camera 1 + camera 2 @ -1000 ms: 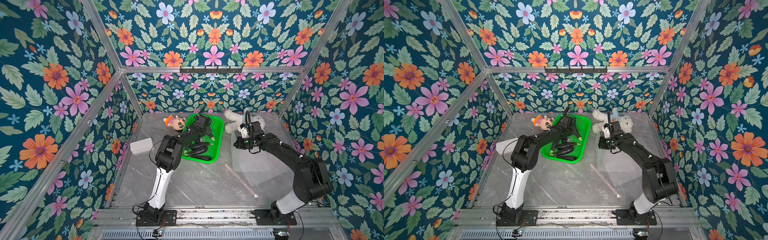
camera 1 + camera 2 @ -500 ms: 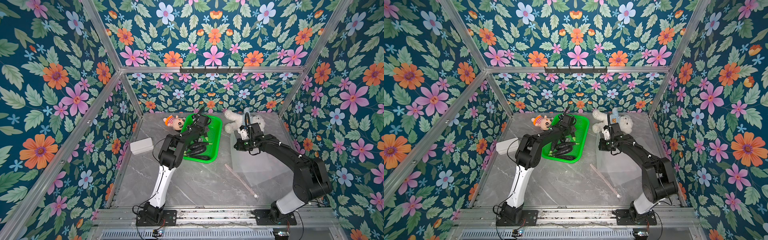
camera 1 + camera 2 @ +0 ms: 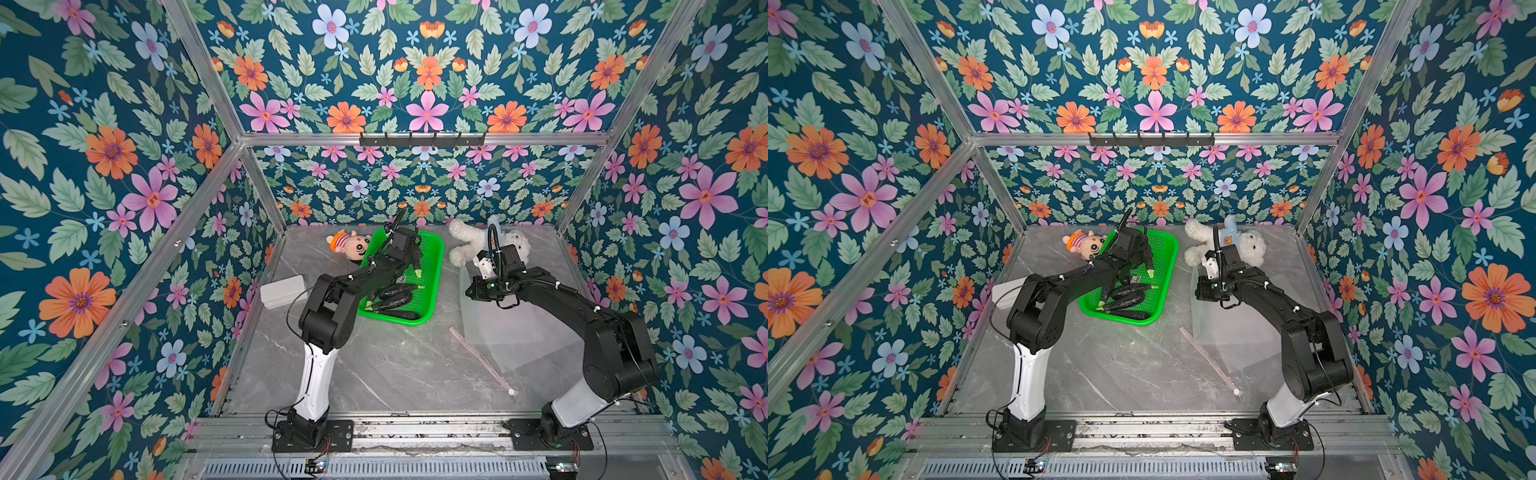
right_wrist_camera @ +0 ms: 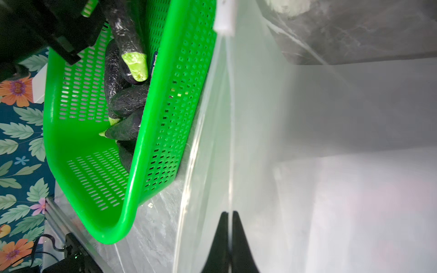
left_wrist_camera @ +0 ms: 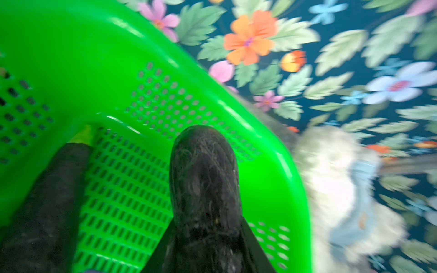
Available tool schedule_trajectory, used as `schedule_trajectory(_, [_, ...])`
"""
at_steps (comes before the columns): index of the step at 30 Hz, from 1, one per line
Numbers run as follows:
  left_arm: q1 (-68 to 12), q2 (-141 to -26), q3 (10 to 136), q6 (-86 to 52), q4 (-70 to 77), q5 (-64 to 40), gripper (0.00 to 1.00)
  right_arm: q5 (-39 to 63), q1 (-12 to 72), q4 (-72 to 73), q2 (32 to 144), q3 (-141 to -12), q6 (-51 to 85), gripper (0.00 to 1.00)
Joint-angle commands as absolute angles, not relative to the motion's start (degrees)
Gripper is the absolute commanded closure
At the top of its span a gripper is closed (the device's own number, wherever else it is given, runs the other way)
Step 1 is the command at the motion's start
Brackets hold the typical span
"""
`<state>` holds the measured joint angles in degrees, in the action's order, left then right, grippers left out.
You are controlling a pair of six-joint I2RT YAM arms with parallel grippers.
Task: Place the eggplant in a zip-top bag and seal the zipper
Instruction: Pick up the eggplant from the basket, then place the eggplant in the zipper food storage bag.
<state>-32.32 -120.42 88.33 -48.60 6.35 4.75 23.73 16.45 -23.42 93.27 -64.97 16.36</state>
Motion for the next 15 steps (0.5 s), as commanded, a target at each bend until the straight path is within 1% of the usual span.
schedule_trajectory(1, [-33.4, -117.0, 84.7, -48.4, 17.7, 1.1, 0.68, 28.5, 16.5, -24.4, 94.2, -66.1, 16.5, 1.00])
schedule_trajectory(5, [-35.1, -113.2, 79.9, -50.4, 24.2, -1.8, 0.68, 31.2, 16.5, -24.6, 94.5, -67.0, 17.0, 1.00])
schedule_trajectory(6, [-35.5, -112.1, 78.1, -51.2, 27.1, -2.3, 0.68, 31.7, 16.5, -24.5, 96.5, -67.1, 17.3, 1.00])
schedule_trajectory(9, [-36.7, -109.4, 74.2, -53.5, 32.3, -2.4, 0.67, 33.1, 16.5, -23.7, 97.1, -67.1, 18.0, 1.00])
schedule_trajectory(15, [-40.9, -107.4, 71.5, -53.8, 40.3, -2.1, 0.67, 35.5, 16.5, -21.7, 98.2, -67.0, 20.2, 1.00])
